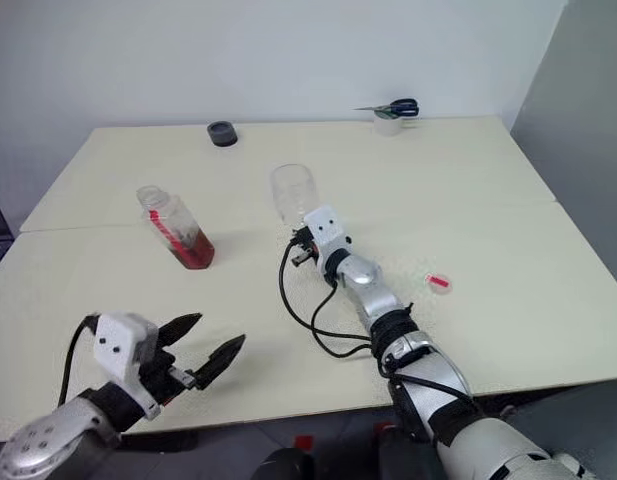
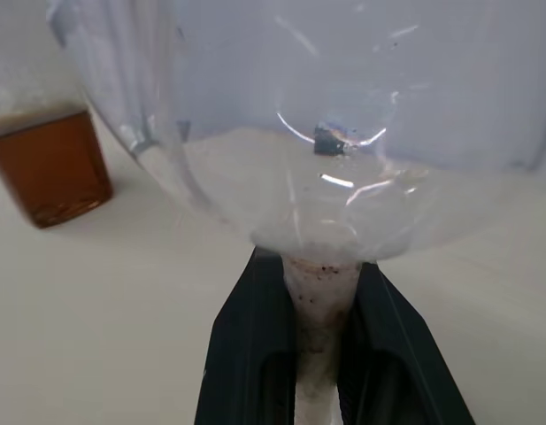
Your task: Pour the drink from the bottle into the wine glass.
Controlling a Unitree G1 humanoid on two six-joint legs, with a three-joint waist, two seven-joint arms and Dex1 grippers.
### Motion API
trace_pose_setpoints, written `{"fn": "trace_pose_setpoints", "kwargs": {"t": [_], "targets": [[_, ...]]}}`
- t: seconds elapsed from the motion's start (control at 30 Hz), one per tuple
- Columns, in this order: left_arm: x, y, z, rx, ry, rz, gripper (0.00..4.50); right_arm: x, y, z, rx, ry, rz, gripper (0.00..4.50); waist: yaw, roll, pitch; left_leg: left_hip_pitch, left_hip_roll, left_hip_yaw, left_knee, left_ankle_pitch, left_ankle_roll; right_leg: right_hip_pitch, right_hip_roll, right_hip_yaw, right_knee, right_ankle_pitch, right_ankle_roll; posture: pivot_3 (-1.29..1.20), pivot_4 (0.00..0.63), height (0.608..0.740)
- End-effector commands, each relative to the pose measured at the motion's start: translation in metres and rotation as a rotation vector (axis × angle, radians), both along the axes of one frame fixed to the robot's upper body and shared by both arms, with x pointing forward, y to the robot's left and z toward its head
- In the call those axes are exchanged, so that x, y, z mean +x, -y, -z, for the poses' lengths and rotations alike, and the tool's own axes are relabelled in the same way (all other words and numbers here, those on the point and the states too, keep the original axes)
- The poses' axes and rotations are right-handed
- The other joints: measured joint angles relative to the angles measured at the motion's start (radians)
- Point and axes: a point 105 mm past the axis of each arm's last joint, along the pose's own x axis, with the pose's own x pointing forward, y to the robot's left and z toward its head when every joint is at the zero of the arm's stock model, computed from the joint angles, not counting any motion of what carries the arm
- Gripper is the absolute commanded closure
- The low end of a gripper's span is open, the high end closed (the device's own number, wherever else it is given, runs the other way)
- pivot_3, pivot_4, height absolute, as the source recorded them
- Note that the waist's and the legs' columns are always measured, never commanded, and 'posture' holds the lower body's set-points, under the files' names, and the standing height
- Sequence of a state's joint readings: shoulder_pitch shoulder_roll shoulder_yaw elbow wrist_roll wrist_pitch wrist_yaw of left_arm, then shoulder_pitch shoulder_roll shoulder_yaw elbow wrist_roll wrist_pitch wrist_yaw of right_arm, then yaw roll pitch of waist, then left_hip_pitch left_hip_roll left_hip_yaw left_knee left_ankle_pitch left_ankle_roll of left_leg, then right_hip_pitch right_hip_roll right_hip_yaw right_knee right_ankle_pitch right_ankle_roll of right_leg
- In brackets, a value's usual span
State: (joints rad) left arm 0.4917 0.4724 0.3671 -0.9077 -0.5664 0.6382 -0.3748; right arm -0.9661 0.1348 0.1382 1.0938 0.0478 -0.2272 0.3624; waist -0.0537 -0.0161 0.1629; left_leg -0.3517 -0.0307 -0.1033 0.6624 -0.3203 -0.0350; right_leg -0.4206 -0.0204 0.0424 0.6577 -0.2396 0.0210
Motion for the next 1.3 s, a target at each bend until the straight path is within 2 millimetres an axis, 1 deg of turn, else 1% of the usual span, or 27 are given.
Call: {"fn": "trace_pose_setpoints", "kwargs": {"t": [0.03, 0.13, 0.3, 0.43, 0.5, 0.57, 0.6, 0.67, 0.73, 0.77, 0.9, 0.93, 1.03, 1.07, 1.17, 1.2, 1.3], "targets": [[-0.006, 0.002, -0.017, 0.016, 0.089, -0.047, 0.0, -0.001, -0.014, -0.019, 0.053, 0.036, -0.032, 4.26, 0.003, 0.0, 0.0, 0.0, 0.0, 0.0, 0.0, 0.0, 0.0, 0.0, 0.0, 0.0, 0.0, 0.0, 0.0, 0.0, 0.15, 0.74], [-0.007, 0.0, -0.019, 0.019, 0.107, -0.091, 0.0, -0.003, -0.022, -0.016, 0.036, 0.041, -0.038, 4.26, 0.002, 0.0, 0.0, 0.001, 0.001, 0.0, 0.0, 0.0, 0.0, 0.0, 0.001, 0.0, 0.002, 0.0, 0.0, 0.0, 0.15, 0.74], [-0.006, 0.0, -0.021, 0.014, 0.116, -0.11, 0.0, -0.006, -0.025, -0.009, 0.016, 0.045, -0.025, 4.26, 0.002, 0.0, 0.0, 0.002, 0.001, 0.0, -0.001, 0.0, 0.0, 0.0, 0.002, -0.001, 0.004, -0.001, -0.002, 0.0, 0.15, 0.74], [0.0, 0.004, -0.023, 0.015, 0.127, -0.084, 0.0, -0.01, -0.026, -0.003, 0.01, 0.055, -0.034, 4.26, 0.002, 0.0, 0.0, 0.002, 0.001, 0.0, 0.0, 0.0, 0.0, 0.001, 0.002, -0.001, 0.004, -0.001, -0.002, 0.0, 0.15, 0.74], [0.004, 0.004, -0.025, 0.023, 0.133, -0.078, 0.0, -0.012, -0.025, -0.004, 0.035, 0.06, -0.041, 4.26, 0.002, 0.0, 0.0, 0.002, 0.001, -0.001, 0.0, 0.0, 0.0, 0.0, 0.002, -0.002, 0.004, -0.001, -0.002, 0.0, 0.15, 0.74], [0.009, 0.002, -0.025, 0.025, 0.135, -0.075, 0.0, -0.012, -0.025, -0.005, 0.045, 0.068, -0.043, 3.55, 0.0, 0.0, 0.0, 0.002, 0.001, 0.0, 0.0, 0.001, -0.002, 0.0, 0.002, -0.002, 0.005, -0.001, -0.002, 0.0, 0.15, 0.74], [0.011, 0.001, -0.025, 0.024, 0.135, -0.072, 0.0, -0.013, -0.024, -0.005, 0.047, 0.072, -0.046, 3.36, -0.001, 0.001, 0.0, 0.002, 0.001, 0.0, 0.0, 0.001, -0.002, 0.0, 0.002, -0.002, 0.005, -0.001, -0.002, 0.0, 0.15, 0.74], [0.013, 0.001, -0.023, 0.02, 0.131, -0.059, 0.0, -0.013, -0.023, -0.005, 0.046, 0.08, -0.047, 2.71, -0.004, 0.001, 0.0, 0.003, 0.001, 0.001, -0.001, 0.001, -0.003, 0.0, 0.002, -0.002, 0.004, -0.001, -0.002, 0.0, 0.15, 0.74], [0.015, 0.002, -0.021, 0.015, 0.126, -0.046, 0.0, -0.012, -0.021, -0.004, 0.041, 0.084, -0.037, 1.93, -0.004, 0.001, 0.0, 0.002, 0.002, 0.001, -0.001, 0.001, -0.003, 0.0, 0.002, -0.002, 0.004, -0.001, -0.002, 0.0, 0.15, 0.74], [0.016, 0.002, -0.02, 0.014, 0.125, -0.042, 0.0, -0.012, -0.019, -0.003, 0.036, 0.086, -0.033, 1.63, -0.004, 0.001, 0.0, 0.002, 0.002, 0.001, -0.001, 0.001, -0.003, 0.0, 0.002, -0.002, 0.004, -0.001, -0.002, 0.0, 0.15, 0.74], [0.019, 0.002, -0.018, 0.01, 0.126, -0.032, 0.0, -0.011, -0.013, 0.001, 0.017, 0.099, -0.023, 0.2, -0.004, 0.001, 0.0, 0.002, 0.002, 0.001, -0.001, 0.001, -0.002, 0.0, 0.002, -0.002, 0.004, -0.001, -0.002, 0.0, 0.15, 0.74], [0.019, 0.002, -0.019, 0.009, 0.128, -0.032, 0.0, -0.011, -0.01, 0.001, 0.024, 0.096, -0.027, 0.02, -0.004, 0.001, 0.0, 0.003, 0.002, 0.001, -0.001, 0.001, -0.002, 0.0, 0.002, -0.002, 0.004, -0.001, -0.002, 0.0, 0.15, 0.74], [0.019, 0.0, -0.017, 0.004, 0.125, -0.04, 0.0, -0.012, -0.006, 0.004, 0.04, 0.08, -0.042, 0.02, -0.004, 0.001, 0.0, 0.003, 0.002, 0.001, -0.001, 0.001, -0.002, 0.0, 0.002, -0.001, 0.004, -0.001, -0.002, 0.0, 0.15, 0.74], [0.019, -0.003, -0.014, -0.002, 0.12, -0.058, 0.0, -0.012, 0.0, 0.007, 0.04, 0.075, -0.05, 0.02, -0.004, 0.001, 0.0, 0.002, 0.002, 0.001, -0.001, 0.001, -0.002, 0.0, 0.002, -0.001, 0.004, -0.001, -0.002, 0.0, 0.15, 0.74], [0.019, -0.01, -0.006, -0.015, 0.109, -0.1, 0.0, -0.012, 0.021, 0.015, 0.066, 0.032, -0.047, 0.02, -0.004, 0.001, 0.0, 0.003, 0.002, 0.0, -0.001, 0.001, -0.002, 0.0, 0.002, -0.001, 0.004, -0.001, -0.002, 0.0, 0.15, 0.74], [0.018, -0.012, -0.004, -0.02, 0.108, -0.113, 0.0, -0.012, 0.033, 0.016, 0.073, 0.022, -0.042, 0.02, -0.003, 0.001, 0.0, 0.002, 0.002, 0.001, -0.001, 0.001, -0.002, 0.0, 0.002, -0.001, 0.004, -0.001, -0.002, 0.0, 0.15, 0.74], [0.018, -0.017, 0.001, -0.029, 0.112, -0.153, 0.0, -0.02, 0.062, 0.01, 0.079, 0.014, -0.059, 0.02, 0.011, 0.001, 0.0, 0.001, 0.001, -0.001, 0.0, 0.001, -0.001, 0.0, 0.001, -0.001, 0.003, -0.001, -0.001, 0.0, 0.15, 0.74]]}}
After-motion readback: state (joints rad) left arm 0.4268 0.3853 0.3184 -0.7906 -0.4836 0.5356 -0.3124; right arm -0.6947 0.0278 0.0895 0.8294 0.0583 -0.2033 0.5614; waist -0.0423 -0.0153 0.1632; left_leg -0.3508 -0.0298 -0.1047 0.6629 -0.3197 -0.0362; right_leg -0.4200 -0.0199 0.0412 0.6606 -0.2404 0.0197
